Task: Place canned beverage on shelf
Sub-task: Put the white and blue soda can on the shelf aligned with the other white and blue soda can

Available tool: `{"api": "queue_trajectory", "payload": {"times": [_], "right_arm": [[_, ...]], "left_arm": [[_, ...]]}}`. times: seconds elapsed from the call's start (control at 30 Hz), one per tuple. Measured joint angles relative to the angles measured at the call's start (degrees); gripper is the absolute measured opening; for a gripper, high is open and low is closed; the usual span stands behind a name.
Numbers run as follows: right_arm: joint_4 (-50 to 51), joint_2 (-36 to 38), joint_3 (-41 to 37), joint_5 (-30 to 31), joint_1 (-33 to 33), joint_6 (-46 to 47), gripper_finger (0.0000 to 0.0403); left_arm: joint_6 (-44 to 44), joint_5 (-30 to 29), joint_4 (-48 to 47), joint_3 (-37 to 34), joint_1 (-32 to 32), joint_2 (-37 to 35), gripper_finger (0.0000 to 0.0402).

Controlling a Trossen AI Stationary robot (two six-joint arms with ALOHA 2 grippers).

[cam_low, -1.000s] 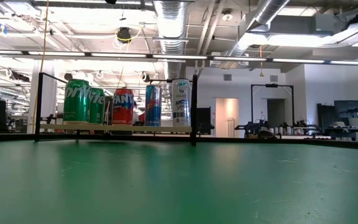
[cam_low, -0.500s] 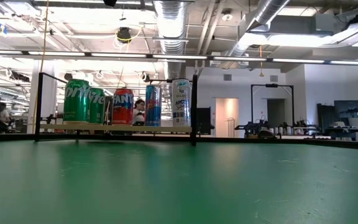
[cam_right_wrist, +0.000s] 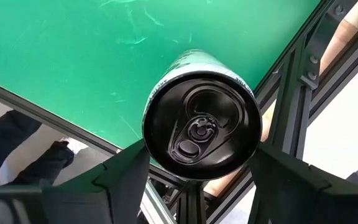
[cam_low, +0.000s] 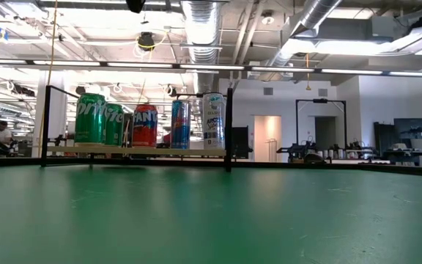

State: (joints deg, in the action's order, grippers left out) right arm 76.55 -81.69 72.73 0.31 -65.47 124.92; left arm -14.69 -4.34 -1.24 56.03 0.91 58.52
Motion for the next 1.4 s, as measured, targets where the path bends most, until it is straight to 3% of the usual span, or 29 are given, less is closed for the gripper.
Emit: {"api": "queue_trajectory", "payload": {"times": [0.5,0.63,0.93,1.4], "right_arm": [[0.05,-0.02,-0.09,2.99,0.0,-0.48,0.0362],[-0.89,-0.03,-0.09,5.66,0.0,-0.83,0.0363],[-0.24,-0.04,-0.09,5.69,0.0,0.61,0.0361],[1.09,-0.07,-0.09,4.37,0.37,1.25,0.0324]], "left_arm": [[0.52,0.04,0.73,0.0,0.0,0.0,0.0283],[0.54,0.04,0.75,0.0,0.0,0.0,0.0283],[0.55,0.07,0.75,0.0,0.0,0.0,0.0283],[0.55,0.83,0.75,0.0,0.0,0.0,0.0283]]}}
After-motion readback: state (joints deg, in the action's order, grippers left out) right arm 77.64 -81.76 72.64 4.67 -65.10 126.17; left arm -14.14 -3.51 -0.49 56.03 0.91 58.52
